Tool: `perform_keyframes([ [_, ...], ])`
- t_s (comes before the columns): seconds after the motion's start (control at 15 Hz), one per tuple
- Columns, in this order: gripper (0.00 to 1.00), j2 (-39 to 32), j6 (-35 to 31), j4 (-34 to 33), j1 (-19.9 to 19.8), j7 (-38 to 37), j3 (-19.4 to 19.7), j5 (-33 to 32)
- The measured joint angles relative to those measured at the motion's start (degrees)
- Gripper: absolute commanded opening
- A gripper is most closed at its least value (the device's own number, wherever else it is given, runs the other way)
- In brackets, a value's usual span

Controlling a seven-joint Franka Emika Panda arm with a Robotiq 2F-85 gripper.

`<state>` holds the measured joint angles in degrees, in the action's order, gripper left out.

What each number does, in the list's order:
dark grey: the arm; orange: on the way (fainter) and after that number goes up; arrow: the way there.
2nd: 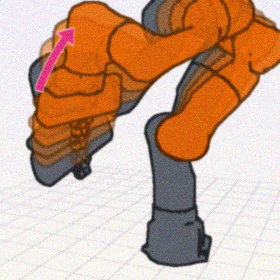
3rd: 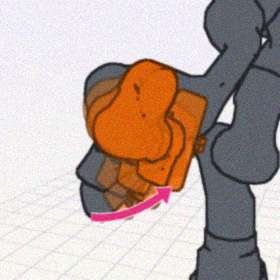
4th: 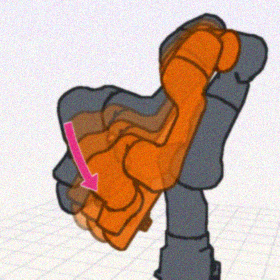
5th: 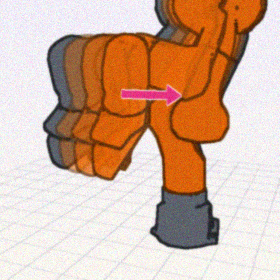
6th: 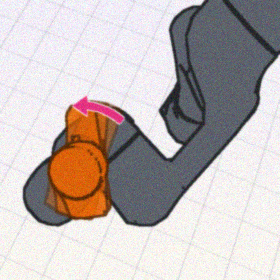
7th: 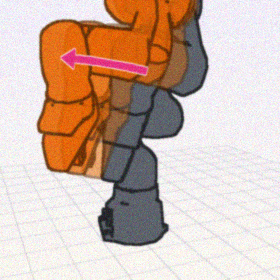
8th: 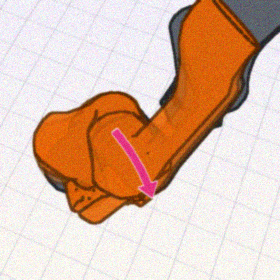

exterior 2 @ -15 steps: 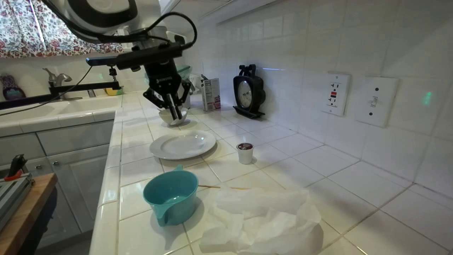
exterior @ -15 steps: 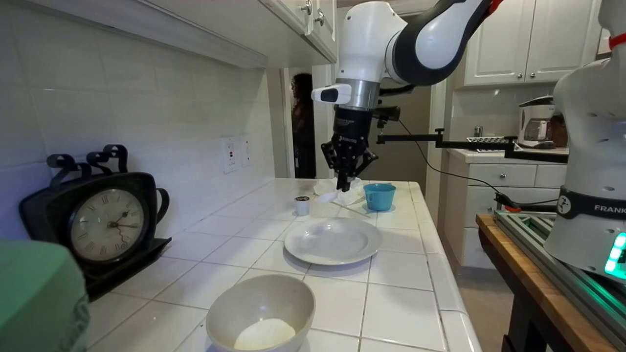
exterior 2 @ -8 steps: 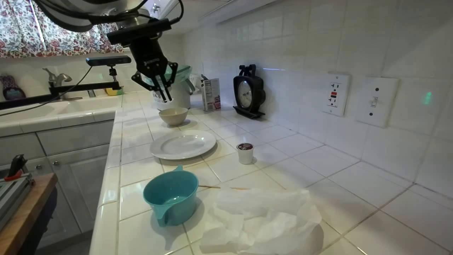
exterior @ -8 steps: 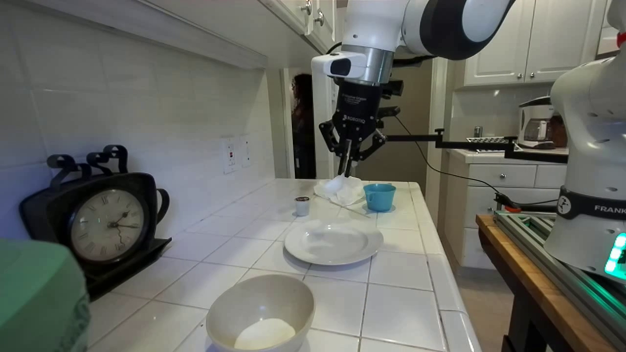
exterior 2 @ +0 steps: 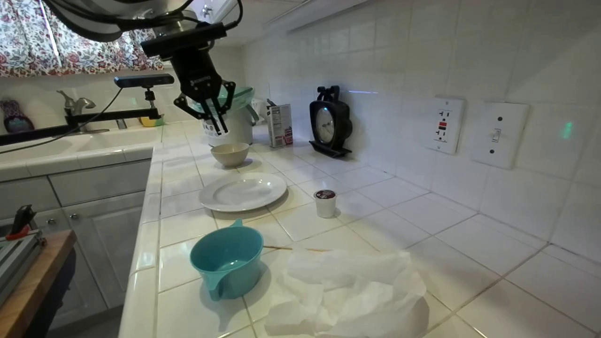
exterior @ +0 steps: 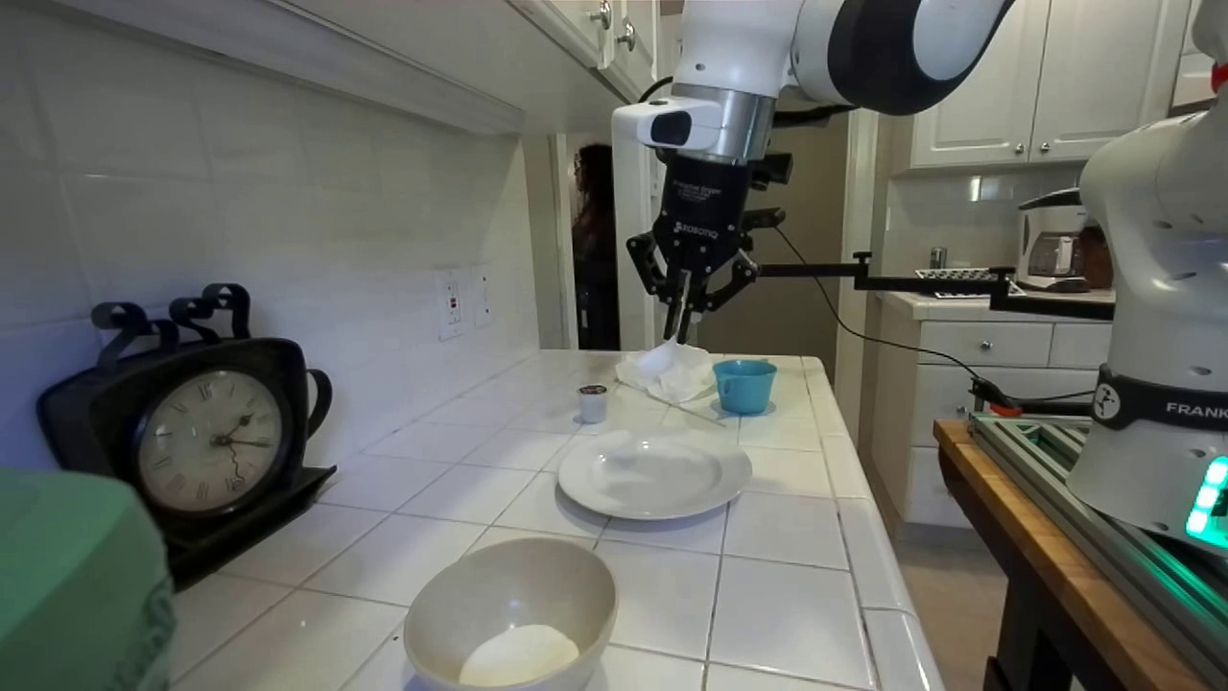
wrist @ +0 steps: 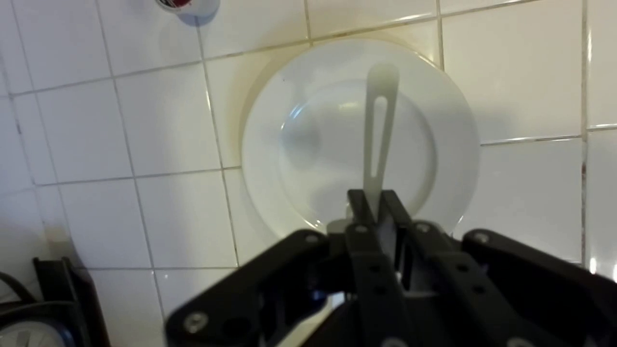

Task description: Use the white spoon to stir the grey bowl then return the spoon to the white plate.

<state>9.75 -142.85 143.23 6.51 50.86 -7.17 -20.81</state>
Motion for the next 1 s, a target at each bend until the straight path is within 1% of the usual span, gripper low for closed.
perform_keyframes([
  [0.2,0.03,-0.02,0.0,0.01,0.08,0.0,0.0,0.0],
  [0.33,0.03,-0.07,0.24,-0.44,0.3,0.0,-0.43,-1.27],
  [0.67,0.03,-1.48,4.98,-4.83,1.58,0.0,-2.67,-6.33],
  [1.0,0.03,-5.11,8.39,-9.16,3.2,0.0,-4.75,-10.84],
])
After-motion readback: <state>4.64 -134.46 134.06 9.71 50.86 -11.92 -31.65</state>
